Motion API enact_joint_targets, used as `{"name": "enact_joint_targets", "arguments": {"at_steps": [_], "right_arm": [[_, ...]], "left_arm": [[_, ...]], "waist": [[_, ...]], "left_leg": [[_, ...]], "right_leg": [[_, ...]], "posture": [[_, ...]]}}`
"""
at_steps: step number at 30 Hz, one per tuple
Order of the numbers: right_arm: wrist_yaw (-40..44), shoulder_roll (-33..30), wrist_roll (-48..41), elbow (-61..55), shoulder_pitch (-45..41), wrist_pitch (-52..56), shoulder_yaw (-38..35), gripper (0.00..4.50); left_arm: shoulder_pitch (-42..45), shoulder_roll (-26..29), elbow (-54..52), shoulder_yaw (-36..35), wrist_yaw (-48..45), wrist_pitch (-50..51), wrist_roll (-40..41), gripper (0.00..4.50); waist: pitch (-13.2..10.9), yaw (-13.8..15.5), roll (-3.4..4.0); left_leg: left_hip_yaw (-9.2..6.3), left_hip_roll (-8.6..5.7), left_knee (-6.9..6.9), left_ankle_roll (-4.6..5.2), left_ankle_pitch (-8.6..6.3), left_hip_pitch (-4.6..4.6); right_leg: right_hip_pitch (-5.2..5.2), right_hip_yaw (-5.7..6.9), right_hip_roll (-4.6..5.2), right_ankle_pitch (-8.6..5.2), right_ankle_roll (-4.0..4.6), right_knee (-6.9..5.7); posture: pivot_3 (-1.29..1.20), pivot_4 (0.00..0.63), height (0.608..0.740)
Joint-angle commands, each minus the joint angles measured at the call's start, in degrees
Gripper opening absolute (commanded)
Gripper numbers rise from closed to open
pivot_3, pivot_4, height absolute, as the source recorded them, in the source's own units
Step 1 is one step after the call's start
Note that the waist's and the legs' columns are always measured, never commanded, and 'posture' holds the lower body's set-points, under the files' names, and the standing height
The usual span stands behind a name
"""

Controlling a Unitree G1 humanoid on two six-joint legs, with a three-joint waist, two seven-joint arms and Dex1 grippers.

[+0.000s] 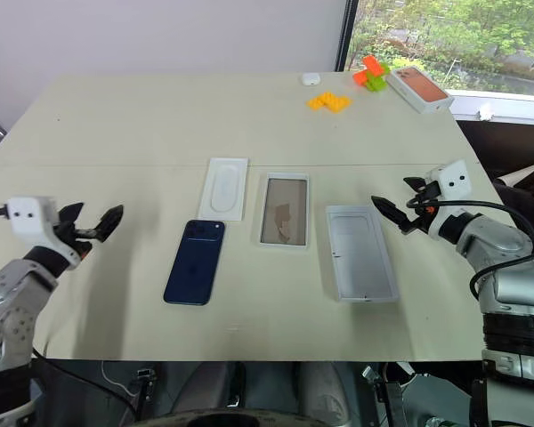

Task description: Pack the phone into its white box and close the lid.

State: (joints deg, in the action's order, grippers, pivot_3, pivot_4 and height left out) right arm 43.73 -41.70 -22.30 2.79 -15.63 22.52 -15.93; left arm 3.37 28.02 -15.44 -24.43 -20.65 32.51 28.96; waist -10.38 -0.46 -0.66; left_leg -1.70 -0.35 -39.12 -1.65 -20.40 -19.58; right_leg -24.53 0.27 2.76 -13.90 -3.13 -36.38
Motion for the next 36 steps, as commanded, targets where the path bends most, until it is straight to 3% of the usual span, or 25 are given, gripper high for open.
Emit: {"name": "enact_joint_targets", "arguments": {"at_steps": [1, 5, 12, 17, 22, 26, 36], "right_arm": [[-0.71, -1.32, -0.69, -7.29, 0.85, 0.95, -1.23, 4.50], [1.24, -3.30, -1.04, -15.76, 1.62, 3.39, 1.84, 4.50], [3.63, -1.50, -6.30, -32.04, -0.19, 10.74, 12.54, 4.50], [1.28, 2.78, -7.23, -34.34, -2.07, 12.64, 16.53, 4.50], [0.25, 4.85, -7.13, -35.84, -1.55, 13.27, 18.82, 4.50], [-0.28, 5.53, -6.99, -35.85, -1.53, 13.41, 19.24, 4.50], [-1.01, 5.52, -6.64, -35.90, -0.32, 13.21, 19.23, 4.50]], "left_arm": [[6.25, -1.29, -1.00, 4.49, 2.79, 7.62, 2.29, 4.47], [14.57, -2.65, 0.83, 9.33, 6.49, 19.49, 3.13, 4.47], [26.19, -10.24, 9.92, 4.94, 13.27, 31.99, 8.17, 4.47], [31.55, -14.37, 15.96, 0.62, 16.91, 36.34, 9.89, 4.47], [34.46, -15.46, 19.09, 1.79, 17.68, 39.24, 8.84, 4.47], [36.50, -15.63, 22.12, 3.91, 17.69, 43.30, 7.81, 4.47], [41.30, -18.08, 27.47, -0.98, 19.17, 48.86, 7.46, 4.47]], "waist": [[0.00, 0.03, 0.00], [0.00, -0.02, -0.01], [0.00, -0.31, -0.05], [-0.01, -0.01, -0.16], [0.00, 0.14, -0.18], [0.00, 0.21, -0.18], [0.03, 1.06, -0.18]], "left_leg": [[0.00, 0.00, 0.00, 0.00, 0.00, 0.00], [-0.01, -0.04, -0.07, 0.01, 0.00, -0.02], [-0.03, 0.04, -0.06, -0.01, 0.01, 0.04], [-0.06, -0.10, -0.12, -0.13, 0.08, 0.02], [-0.11, -0.14, -0.11, -0.53, 0.30, -0.02], [-0.11, -0.17, -0.11, -0.54, 0.31, -0.02], [-0.12, -0.21, -0.11, -0.57, 0.33, 0.04]], "right_leg": [[0.01, 0.00, 0.00, 0.00, -0.01, 0.00], [0.01, -0.02, -0.04, 0.08, -0.13, -0.04], [0.00, -0.02, -0.20, 0.08, -0.14, -0.06], [0.01, -0.02, -0.10, 0.09, -0.15, -0.11], [0.00, -0.02, -0.06, 0.09, -0.16, -0.05], [0.01, -0.02, -0.06, 0.09, -0.16, -0.05], [0.03, -0.02, -0.09, 0.09, -0.16, -0.13]], "posture": [[0.00, 0.150, 0.740], [0.00, 0.150, 0.740], [0.00, 0.150, 0.740], [0.00, 0.150, 0.740], [0.00, 0.150, 0.740], [0.00, 0.150, 0.740], [0.00, 0.150, 0.740]]}}
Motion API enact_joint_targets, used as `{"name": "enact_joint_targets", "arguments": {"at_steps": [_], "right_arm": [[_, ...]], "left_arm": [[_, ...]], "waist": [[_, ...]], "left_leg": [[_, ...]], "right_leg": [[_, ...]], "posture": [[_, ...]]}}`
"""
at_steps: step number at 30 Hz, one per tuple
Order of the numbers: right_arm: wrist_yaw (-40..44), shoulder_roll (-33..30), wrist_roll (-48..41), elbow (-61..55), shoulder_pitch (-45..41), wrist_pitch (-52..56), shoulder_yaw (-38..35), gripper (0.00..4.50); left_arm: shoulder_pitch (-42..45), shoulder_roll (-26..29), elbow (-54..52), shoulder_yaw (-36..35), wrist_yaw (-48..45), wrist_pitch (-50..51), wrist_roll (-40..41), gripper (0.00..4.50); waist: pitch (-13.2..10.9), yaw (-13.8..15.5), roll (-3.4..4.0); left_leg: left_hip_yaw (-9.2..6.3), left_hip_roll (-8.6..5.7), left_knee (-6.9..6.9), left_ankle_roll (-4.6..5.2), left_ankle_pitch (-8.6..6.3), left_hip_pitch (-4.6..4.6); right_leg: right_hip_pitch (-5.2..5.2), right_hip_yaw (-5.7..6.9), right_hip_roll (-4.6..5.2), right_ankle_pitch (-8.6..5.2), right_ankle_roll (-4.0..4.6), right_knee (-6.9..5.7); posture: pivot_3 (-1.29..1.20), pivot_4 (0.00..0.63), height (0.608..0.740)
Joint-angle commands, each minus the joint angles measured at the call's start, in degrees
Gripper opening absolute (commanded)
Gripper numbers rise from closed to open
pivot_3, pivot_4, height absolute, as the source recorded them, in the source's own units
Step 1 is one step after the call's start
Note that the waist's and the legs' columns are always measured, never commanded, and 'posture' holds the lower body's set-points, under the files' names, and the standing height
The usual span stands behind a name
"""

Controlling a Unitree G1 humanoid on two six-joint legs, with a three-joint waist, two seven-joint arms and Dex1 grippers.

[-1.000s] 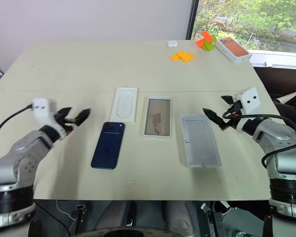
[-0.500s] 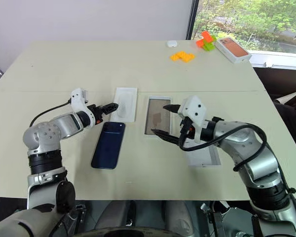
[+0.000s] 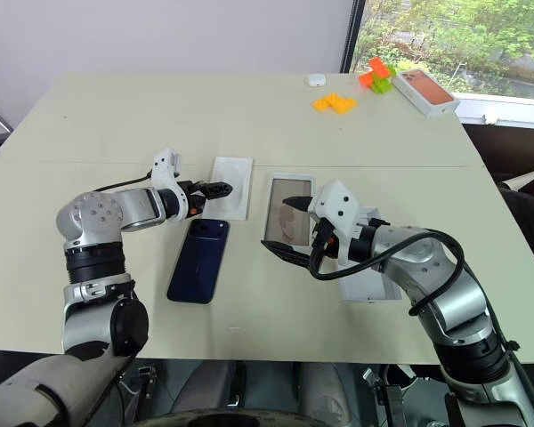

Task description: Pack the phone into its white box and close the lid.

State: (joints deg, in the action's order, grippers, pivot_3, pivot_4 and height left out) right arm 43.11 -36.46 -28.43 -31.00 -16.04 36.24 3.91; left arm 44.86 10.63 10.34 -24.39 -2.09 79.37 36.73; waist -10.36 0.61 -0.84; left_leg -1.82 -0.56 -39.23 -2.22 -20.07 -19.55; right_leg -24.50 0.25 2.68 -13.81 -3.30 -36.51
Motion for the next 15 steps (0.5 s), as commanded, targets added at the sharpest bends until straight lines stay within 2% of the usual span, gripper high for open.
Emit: {"name": "enact_joint_targets", "arguments": {"at_steps": [1, 3, 10, 11, 15], "right_arm": [[-0.50, 0.33, -0.52, -2.17, 0.19, -0.48, -0.59, 4.50], [-0.68, 0.40, -0.52, -2.30, 0.35, -0.45, -0.52, 4.50], [-1.27, 0.63, -0.72, -2.59, 0.54, -0.35, -0.21, 4.50], [-1.31, 0.68, -0.74, -2.66, 0.56, -0.32, -0.18, 4.50], [-1.39, 0.88, -0.82, -2.89, 0.67, -0.28, -0.05, 4.50]], "left_arm": [[0.04, -0.71, 2.00, -1.35, 0.67, 2.22, -0.44, 4.23], [0.26, -0.61, 2.26, -1.44, 0.48, 2.52, -0.62, 3.65], [0.80, -1.17, 1.60, -2.49, -0.31, 2.03, -0.20, 0.13], [0.81, -1.28, 1.34, -3.16, -0.59, 1.85, 0.15, 0.02], [1.29, -2.09, 0.47, -6.56, -0.65, 2.03, 1.87, 0.02]], "waist": [[0.00, 0.00, 0.00], [0.00, 0.00, 0.00], [-0.01, 0.02, -0.02], [-0.01, 0.00, -0.02], [-0.01, -0.02, -0.02]], "left_leg": [[0.00, 0.00, 0.00, 0.00, 0.00, 0.00], [0.00, 0.00, 0.00, -0.01, 0.00, 0.00], [-0.01, 0.00, 0.00, -0.02, 0.01, -0.02], [-0.01, 0.00, 0.00, -0.02, 0.01, -0.03], [-0.01, 0.02, 0.00, -0.06, 0.03, -0.02]], "right_leg": [[0.00, 0.00, 0.01, 0.00, 0.00, 0.00], [0.00, 0.00, 0.01, 0.00, 0.00, 0.01], [-0.01, 0.00, 0.02, 0.00, 0.00, 0.02], [-0.01, 0.00, 0.03, 0.00, 0.00, 0.03], [-0.01, 0.00, 0.05, 0.00, 0.00, 0.03]], "posture": [[0.00, 0.150, 0.740], [0.00, 0.150, 0.740], [0.00, 0.150, 0.740], [0.00, 0.150, 0.740], [0.00, 0.150, 0.740]]}}
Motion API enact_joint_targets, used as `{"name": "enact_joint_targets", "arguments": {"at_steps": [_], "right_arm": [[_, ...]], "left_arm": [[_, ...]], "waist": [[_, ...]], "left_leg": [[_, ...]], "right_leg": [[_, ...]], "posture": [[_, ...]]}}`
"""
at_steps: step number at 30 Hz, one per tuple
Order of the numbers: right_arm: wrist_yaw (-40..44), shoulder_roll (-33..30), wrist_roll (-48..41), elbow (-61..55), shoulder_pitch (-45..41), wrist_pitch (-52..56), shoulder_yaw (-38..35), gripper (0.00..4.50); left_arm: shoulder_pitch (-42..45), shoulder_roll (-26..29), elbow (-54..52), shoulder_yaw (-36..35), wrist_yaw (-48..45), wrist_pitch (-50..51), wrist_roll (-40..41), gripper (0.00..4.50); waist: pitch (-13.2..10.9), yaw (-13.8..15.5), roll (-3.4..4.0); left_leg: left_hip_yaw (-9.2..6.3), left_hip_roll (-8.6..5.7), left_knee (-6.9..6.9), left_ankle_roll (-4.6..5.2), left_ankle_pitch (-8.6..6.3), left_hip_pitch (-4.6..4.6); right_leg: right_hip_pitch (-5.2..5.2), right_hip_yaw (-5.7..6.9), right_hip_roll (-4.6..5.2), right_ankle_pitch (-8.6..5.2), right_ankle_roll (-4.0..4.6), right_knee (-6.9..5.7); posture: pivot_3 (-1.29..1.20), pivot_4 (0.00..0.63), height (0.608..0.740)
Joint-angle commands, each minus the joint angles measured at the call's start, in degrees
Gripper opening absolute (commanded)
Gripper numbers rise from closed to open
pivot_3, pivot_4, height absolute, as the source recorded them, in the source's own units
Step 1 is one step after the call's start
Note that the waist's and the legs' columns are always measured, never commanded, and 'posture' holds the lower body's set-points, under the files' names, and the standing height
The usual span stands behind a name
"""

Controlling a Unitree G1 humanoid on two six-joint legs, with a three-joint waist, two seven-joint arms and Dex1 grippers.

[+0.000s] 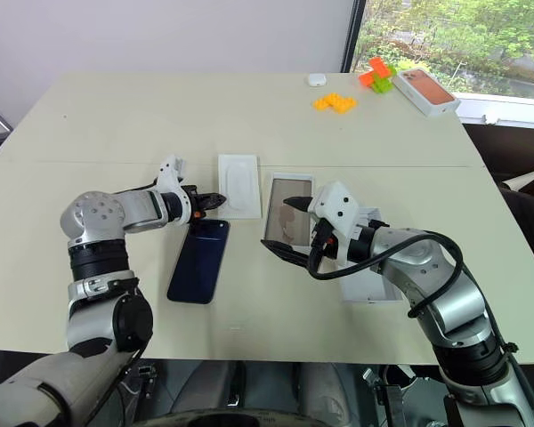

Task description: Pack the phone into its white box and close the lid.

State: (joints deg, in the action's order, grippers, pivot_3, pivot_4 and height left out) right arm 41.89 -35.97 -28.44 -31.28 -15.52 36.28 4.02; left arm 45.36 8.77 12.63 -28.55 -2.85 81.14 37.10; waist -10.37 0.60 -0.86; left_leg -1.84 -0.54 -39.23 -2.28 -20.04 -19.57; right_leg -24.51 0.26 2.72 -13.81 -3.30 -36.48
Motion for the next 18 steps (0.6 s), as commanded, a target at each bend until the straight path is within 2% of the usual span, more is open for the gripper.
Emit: {"name": "enact_joint_targets", "arguments": {"at_steps": [1, 8, 18], "right_arm": [[-0.17, 0.46, -0.81, -2.64, 0.11, -0.27, -0.06, 4.50], [0.04, 0.51, -0.95, -2.77, -0.20, -0.01, 0.39, 4.50], [-0.02, 0.49, -1.17, -4.15, 0.74, 0.81, 0.73, 4.50]], "left_arm": [[0.72, -0.42, -2.12, -3.01, 0.30, 0.16, 1.63, 0.02], [0.13, -1.53, -3.90, -5.41, 1.20, -0.72, 1.88, 0.02], [-4.33, -2.23, -9.59, -10.26, -4.39, 1.16, 10.80, 0.02]], "waist": [[0.00, -0.03, 0.00], [-0.01, -0.09, -0.01], [-0.02, -0.21, -0.03]], "left_leg": [[0.00, 0.00, 0.00, -0.01, 0.00, 0.00], [0.00, 0.02, 0.01, -0.03, 0.02, 0.00], [0.00, 0.03, 0.02, -0.05, 0.02, -0.02]], "right_leg": [[0.00, 0.00, 0.00, 0.00, 0.00, 0.00], [-0.01, 0.00, -0.02, 0.00, 0.00, -0.01], [-0.03, 0.00, -0.02, 0.00, 0.00, 0.01]], "posture": [[0.00, 0.150, 0.740], [0.00, 0.150, 0.740], [0.00, 0.150, 0.740]]}}
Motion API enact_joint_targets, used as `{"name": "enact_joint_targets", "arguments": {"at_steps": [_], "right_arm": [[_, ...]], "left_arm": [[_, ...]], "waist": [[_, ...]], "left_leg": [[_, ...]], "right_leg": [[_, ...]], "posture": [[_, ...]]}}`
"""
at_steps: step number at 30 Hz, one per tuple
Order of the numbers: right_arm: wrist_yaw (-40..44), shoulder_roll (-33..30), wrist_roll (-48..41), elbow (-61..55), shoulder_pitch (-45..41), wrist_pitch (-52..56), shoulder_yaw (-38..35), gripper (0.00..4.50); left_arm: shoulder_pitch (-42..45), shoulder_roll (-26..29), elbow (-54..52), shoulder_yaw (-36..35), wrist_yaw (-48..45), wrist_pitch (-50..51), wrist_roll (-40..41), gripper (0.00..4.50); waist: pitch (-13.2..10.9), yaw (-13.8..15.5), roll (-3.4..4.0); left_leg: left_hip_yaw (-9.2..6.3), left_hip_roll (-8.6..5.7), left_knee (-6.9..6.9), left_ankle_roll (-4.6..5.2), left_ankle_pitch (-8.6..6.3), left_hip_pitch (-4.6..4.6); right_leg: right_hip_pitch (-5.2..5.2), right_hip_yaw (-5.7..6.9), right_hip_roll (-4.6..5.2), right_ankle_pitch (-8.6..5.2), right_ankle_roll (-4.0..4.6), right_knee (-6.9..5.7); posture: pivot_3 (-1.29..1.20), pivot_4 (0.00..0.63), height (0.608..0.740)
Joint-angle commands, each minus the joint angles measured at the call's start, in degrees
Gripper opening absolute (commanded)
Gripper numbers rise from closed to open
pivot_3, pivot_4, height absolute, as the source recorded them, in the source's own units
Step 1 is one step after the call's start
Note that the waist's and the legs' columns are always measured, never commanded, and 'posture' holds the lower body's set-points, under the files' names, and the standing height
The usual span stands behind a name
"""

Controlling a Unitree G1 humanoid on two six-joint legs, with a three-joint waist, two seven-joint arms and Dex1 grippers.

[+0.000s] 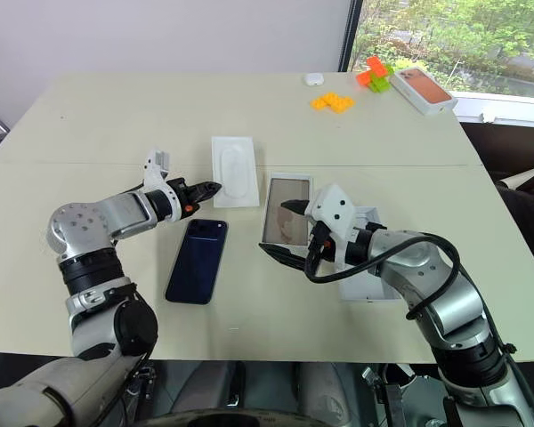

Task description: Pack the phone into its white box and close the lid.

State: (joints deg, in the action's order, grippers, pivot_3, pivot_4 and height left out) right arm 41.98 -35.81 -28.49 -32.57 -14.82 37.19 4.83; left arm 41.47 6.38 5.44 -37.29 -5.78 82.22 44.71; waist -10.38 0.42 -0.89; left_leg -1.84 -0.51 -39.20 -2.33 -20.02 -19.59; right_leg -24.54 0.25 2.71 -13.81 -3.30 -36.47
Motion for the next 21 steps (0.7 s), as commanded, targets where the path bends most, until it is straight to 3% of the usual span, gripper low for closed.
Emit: {"name": "enact_joint_targets", "arguments": {"at_steps": [1, 8, 11, 17, 21], "right_arm": [[-0.22, 0.38, -1.08, -3.01, 0.23, -0.10, -0.05, 4.50], [0.07, -2.72, -0.86, -1.83, 1.92, -0.08, -4.82, 4.50], [1.55, -6.13, -1.11, -0.63, 3.62, -0.30, -9.07, 4.50], [4.43, -10.78, -0.78, 0.51, 7.31, -1.40, -13.46, 4.50], [4.80, -10.92, -1.30, -0.66, 7.59, -1.17, -13.64, 4.50]], "left_arm": [[-0.96, 0.19, -2.72, -1.46, -1.80, 0.43, 3.94, 0.02], [-2.02, -0.54, -8.06, 2.15, -2.19, 4.35, 7.40, 0.02], [-0.23, -2.93, -10.26, 6.02, 1.48, 9.71, 5.91, 0.02], [1.10, -7.36, -9.44, 12.59, 11.02, 10.28, 5.63, 0.02], [2.36, -9.44, -8.63, 12.38, 15.72, 10.28, 5.86, 0.02]], "waist": [[-0.01, -0.01, -0.01], [-0.04, 0.27, -0.06], [-0.05, 0.47, -0.10], [-0.06, 0.10, -0.14], [-0.07, 0.05, -0.15]], "left_leg": [[0.00, 0.00, 0.00, 0.00, 0.00, 0.00], [-0.01, -0.02, 0.00, -0.01, 0.01, -0.02], [-0.04, -0.11, -0.01, 0.03, -0.02, -0.08], [-0.01, -0.03, 0.02, 0.10, -0.05, -0.07], [-0.01, 0.05, 0.04, -0.01, 0.01, -0.03]], "right_leg": [[0.00, 0.00, 0.00, 0.00, 0.00, 0.00], [0.00, 0.00, -0.01, 0.00, 0.00, 0.00], [0.01, 0.01, 0.01, 0.00, 0.00, 0.05], [0.03, -0.02, -0.01, 0.02, -0.03, 0.14], [0.01, -0.01, -0.08, 0.02, -0.03, 0.08]], "posture": [[0.00, 0.150, 0.740], [0.00, 0.150, 0.740], [0.00, 0.150, 0.740], [0.00, 0.150, 0.740], [0.00, 0.150, 0.740]]}}
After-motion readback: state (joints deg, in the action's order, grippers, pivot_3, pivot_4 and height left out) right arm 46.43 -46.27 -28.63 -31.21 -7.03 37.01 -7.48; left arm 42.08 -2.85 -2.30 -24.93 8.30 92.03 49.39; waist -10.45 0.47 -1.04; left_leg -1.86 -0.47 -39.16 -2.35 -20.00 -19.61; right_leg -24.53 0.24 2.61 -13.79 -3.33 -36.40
